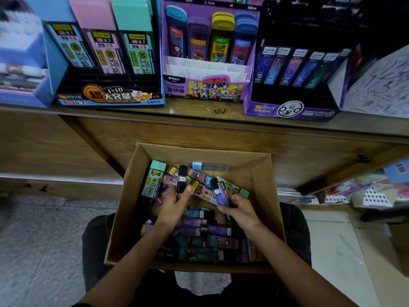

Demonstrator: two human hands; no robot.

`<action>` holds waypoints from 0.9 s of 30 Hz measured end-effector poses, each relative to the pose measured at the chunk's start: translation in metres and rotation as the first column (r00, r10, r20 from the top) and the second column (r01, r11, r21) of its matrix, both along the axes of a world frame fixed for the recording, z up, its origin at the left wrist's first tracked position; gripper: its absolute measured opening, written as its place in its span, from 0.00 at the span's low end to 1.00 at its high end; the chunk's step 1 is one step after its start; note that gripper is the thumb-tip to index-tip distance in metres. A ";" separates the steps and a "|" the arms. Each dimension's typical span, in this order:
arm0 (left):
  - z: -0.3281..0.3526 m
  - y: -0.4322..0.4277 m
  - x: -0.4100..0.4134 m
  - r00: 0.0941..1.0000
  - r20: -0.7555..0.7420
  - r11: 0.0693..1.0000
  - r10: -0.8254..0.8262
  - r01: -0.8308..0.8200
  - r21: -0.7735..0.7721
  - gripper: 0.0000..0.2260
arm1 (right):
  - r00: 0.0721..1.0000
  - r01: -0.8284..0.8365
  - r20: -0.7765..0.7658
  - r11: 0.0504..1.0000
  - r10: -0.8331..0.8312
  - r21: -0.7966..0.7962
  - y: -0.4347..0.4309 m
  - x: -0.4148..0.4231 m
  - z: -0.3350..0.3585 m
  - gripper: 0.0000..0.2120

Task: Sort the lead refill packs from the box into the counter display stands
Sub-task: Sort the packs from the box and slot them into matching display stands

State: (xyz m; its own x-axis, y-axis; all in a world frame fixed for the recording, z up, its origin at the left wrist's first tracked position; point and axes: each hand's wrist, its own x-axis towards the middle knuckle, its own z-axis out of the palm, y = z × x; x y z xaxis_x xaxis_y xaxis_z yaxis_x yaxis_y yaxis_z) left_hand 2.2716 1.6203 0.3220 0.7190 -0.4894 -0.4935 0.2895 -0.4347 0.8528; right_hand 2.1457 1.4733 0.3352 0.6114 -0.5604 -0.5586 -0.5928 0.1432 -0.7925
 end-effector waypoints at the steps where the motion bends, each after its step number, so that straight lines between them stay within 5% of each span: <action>1: 0.004 -0.004 -0.006 0.995 -0.098 0.999 0.006 -0.009 -0.032 0.32 | 0.999 -0.008 0.036 0.999 0.007 0.037 0.003 0.001 0.007 0.12; 5: 0.025 -0.021 -0.023 0.981 -0.191 0.988 -0.019 -0.011 -0.153 0.37 | 0.989 -0.075 0.135 0.995 0.066 0.065 0.018 0.007 0.028 0.09; 12: 0.056 -0.029 -0.031 0.976 -0.160 0.919 0.145 -0.193 -0.344 0.15 | 0.962 -0.122 0.236 0.990 0.136 -0.074 0.023 0.007 0.060 0.09; 18: 0.095 -0.033 -0.026 0.987 -0.124 0.885 0.101 -0.146 -0.441 0.14 | 0.933 -0.177 0.308 0.982 0.188 -0.063 0.010 -0.009 0.092 0.13; 27: 0.140 -0.058 -0.018 0.996 0.081 0.899 -0.029 0.061 -0.433 0.13 | 0.879 -0.031 0.455 0.968 0.145 -0.248 -0.023 -0.017 0.130 0.12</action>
State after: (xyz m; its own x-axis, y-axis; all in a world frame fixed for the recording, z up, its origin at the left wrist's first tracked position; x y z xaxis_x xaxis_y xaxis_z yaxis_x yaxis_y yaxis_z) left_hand 2.2534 1.5626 0.4624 0.7159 -0.6765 -0.1728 0.2107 -0.0267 0.9772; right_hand 2.1290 1.4508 0.4651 0.8208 -0.5680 -0.0607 -0.1480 -0.1088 -0.9830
